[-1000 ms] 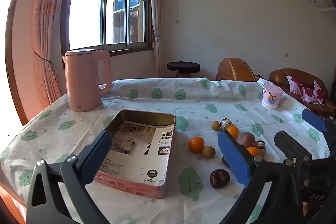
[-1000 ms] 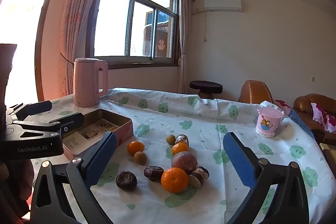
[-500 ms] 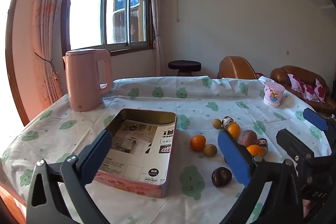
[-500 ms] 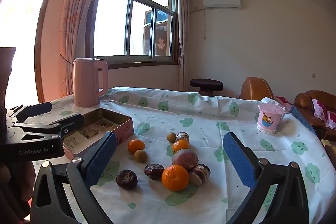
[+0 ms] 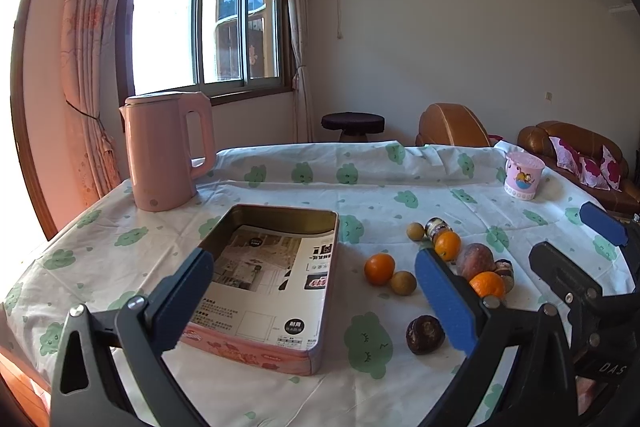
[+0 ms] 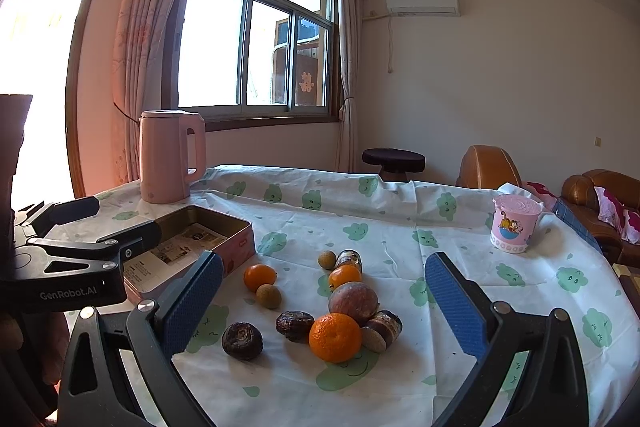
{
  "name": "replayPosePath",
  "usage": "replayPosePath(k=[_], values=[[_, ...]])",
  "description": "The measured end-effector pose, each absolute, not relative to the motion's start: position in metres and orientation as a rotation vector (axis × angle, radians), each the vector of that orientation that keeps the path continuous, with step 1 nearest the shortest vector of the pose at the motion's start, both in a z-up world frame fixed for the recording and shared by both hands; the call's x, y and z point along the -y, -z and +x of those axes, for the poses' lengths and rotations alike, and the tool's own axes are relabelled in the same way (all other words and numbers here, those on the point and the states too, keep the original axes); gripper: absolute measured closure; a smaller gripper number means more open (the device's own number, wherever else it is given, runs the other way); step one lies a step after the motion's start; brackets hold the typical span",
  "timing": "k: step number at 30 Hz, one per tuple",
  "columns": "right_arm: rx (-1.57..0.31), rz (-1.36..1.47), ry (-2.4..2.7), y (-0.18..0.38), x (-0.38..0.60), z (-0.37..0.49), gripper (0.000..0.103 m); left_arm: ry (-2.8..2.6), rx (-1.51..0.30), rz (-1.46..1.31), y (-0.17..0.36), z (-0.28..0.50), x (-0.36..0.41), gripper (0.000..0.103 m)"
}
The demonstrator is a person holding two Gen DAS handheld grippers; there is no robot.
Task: Organize fruits
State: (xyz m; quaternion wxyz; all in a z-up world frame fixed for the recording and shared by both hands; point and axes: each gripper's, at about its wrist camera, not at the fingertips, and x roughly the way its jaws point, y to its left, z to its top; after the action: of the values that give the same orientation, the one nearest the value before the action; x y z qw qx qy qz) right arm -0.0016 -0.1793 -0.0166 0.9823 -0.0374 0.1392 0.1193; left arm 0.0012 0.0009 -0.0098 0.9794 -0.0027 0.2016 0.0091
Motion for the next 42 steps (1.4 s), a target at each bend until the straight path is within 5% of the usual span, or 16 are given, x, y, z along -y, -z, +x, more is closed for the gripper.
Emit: replayPosePath(k=[42], values=[[-0.292,-0.070,-0.249,0.0189,0.1746,-0.0018,0.001,-0.020,-0.411,0.000,0.0105,0.0018,-0.0006,0.000]])
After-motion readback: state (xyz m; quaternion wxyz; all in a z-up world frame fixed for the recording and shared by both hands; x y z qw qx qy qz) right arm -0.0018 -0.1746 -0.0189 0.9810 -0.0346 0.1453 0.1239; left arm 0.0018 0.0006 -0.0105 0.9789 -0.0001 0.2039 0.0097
